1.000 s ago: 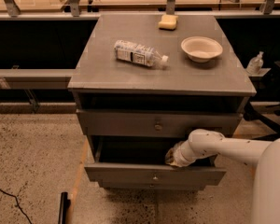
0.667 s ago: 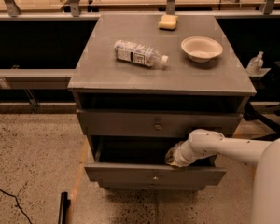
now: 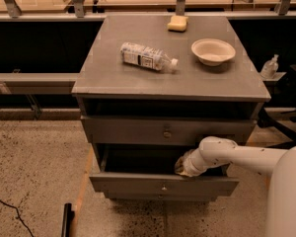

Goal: Open middle drawer

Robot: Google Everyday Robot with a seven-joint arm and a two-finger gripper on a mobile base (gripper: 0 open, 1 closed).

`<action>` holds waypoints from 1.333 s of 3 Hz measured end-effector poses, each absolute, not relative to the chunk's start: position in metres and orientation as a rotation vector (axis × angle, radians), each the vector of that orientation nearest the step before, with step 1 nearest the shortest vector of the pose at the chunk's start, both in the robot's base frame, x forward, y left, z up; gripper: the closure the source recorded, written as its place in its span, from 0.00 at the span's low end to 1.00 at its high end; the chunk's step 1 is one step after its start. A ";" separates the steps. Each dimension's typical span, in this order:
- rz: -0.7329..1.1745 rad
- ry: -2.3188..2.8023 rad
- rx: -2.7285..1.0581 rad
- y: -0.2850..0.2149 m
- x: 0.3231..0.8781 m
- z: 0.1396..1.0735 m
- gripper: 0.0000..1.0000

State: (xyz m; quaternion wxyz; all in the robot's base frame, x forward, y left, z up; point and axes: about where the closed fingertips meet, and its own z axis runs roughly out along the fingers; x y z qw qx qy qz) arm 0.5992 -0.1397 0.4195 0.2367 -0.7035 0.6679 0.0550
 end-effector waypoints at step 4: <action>0.151 1.830 -1.929 -0.140 0.599 0.420 0.58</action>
Offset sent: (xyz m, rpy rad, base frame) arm 0.0269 0.0158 0.0227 -0.0175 -0.0549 0.1108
